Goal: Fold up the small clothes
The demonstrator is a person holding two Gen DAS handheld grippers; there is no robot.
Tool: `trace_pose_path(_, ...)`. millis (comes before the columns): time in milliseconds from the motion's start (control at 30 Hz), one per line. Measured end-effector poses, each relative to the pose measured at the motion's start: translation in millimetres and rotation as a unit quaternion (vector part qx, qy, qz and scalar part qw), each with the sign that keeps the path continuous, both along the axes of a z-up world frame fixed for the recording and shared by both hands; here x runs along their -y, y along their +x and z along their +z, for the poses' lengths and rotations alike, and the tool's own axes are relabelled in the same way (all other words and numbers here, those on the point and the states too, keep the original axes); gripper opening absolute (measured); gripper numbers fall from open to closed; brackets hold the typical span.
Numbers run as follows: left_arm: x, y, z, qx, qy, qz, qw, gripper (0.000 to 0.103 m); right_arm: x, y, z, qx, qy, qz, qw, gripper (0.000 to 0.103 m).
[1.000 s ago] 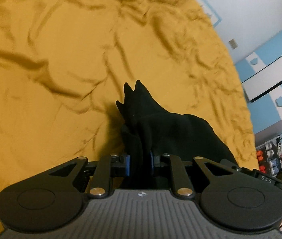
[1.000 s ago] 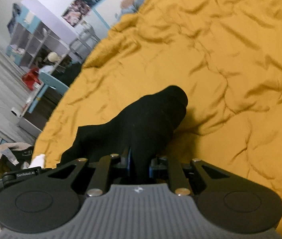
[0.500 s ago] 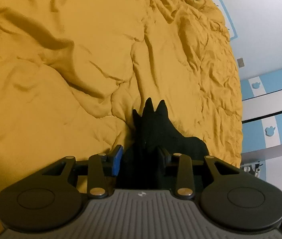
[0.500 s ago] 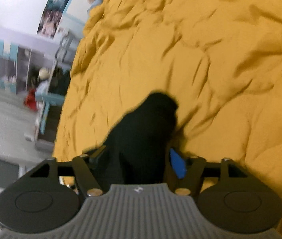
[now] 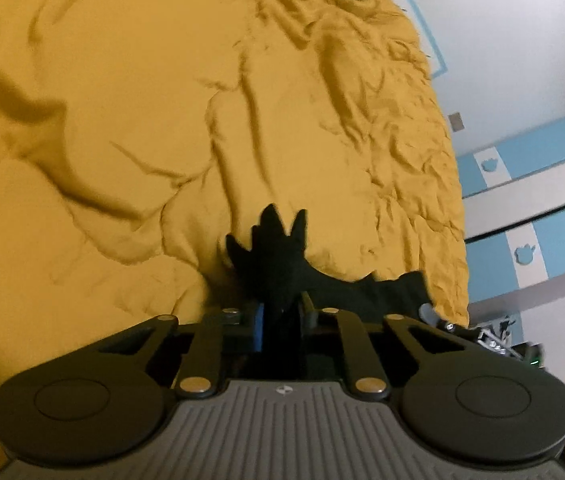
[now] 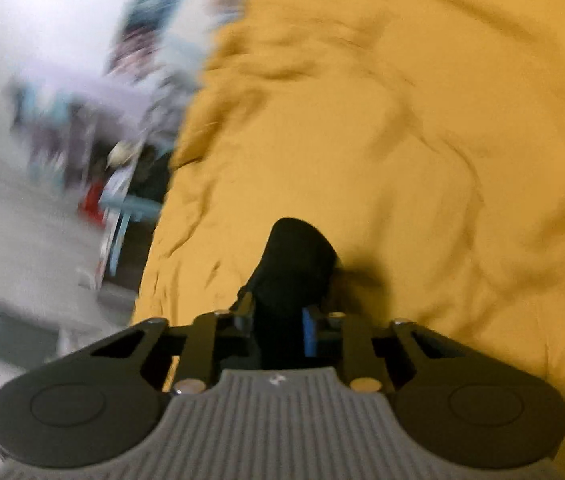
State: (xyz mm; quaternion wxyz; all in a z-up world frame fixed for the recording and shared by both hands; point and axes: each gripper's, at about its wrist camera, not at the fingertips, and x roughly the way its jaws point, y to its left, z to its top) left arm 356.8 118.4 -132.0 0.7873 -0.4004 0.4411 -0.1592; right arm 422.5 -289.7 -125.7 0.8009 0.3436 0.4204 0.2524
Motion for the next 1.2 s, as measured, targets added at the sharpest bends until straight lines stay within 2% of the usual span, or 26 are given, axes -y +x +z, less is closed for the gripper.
trace_pose_path(67, 2.0, 0.1, 6.1, 0.011, 0.021, -0.009, 0.9997, 0.015, -14.0, -1.0, 18.3, 0.053, -0.066, 0.039, 0.996, 0.011)
trace_pose_path(100, 3.9, 1.5, 7.2, 0.01, 0.035, -0.013, 0.9993, 0.015, -22.7, -0.8, 24.3, 0.075, -0.108, 0.059, 0.99, 0.011)
trace_pose_path(133, 6.4, 3.9, 6.6, 0.002, 0.052, -0.016, 0.9985, 0.015, -31.2, -0.5, 26.9, 0.093, -0.153, 0.077, 0.981, 0.01)
trace_pose_path(167, 7.9, 6.1, 4.7, -0.005, 0.064, -0.017, 0.9978, 0.015, -43.3, 0.1, 26.9, 0.108, -0.21, 0.097, 0.967, 0.01)
trace_pose_path(233, 11.8, 11.8, -1.4, -0.016, 0.083, -0.019, 0.9963, 0.015, -60.7, 3.9, 18.6, 0.114, -0.283, 0.118, 0.945, 0.009)
trace_pose_path(300, 14.0, 15.5, -6.6, -0.024, 0.097, -0.02, 0.9948, 0.016, -67.7, 6.8, 7.5, 0.11, -0.322, 0.127, 0.932, 0.009)
trace_pose_path(367, 13.3, 17.8, -7.3, -0.024, 0.105, -0.016, 0.994, 0.021, -63.5, 14.8, 0.1, 0.091, -0.326, 0.117, 0.934, 0.012)
trace_pose_path(433, 9.8, 17.9, -2.2, -0.025, 0.118, -0.002, 0.9926, 0.022, -53.6, 17.8, 2.5, 0.079, -0.323, 0.081, 0.94, 0.034)
trace_pose_path(467, 6.3, 17.4, 2.1, -0.028, 0.127, 0.006, 0.9915, 0.027, -48.8, 16.7, 5.1, 0.08, -0.333, 0.062, 0.937, 0.035)
trace_pose_path(533, 1.5, 15.0, 10.6, -0.024, 0.132, 0.009, 0.9909, 0.027, -37.8, 14.0, 15.1, 0.08, -0.332, 0.049, 0.939, 0.034)
trace_pose_path(700, 5.0, -3.7, 44.1, 0.009, 0.161, -0.015, 0.9869, 0.027, -37.0, -16.5, 45.3, 0.098, -0.328, 0.075, 0.937, 0.034)
trace_pose_path(767, 12.9, -12.9, 59.0, 0.022, 0.172, -0.033, 0.9843, 0.027, -40.8, -39.5, 57.7, 0.09, -0.311, 0.096, 0.941, 0.034)
trace_pose_path(833, 25.1, -27.4, 75.3, 0.039, 0.192, -0.059, 0.9789, 0.027, -45.3, -61.3, 64.9, 0.082, -0.294, 0.12, 0.945, 0.033)
trace_pose_path(1000, 62.7, -77.0, 98.8, 0.069, 0.232, -0.123, 0.9623, 0.025, -57.9, -122.7, 65.9, 0.063, -0.3, 0.143, 0.941, 0.034)
trace_pose_path(1200, 96.4, -146.2, 96.9, 0.106, 0.286, -0.161, 0.9386, 0.02, -57.3, -199.1, 57.2, 0.084, -0.309, 0.103, 0.942, 0.034)
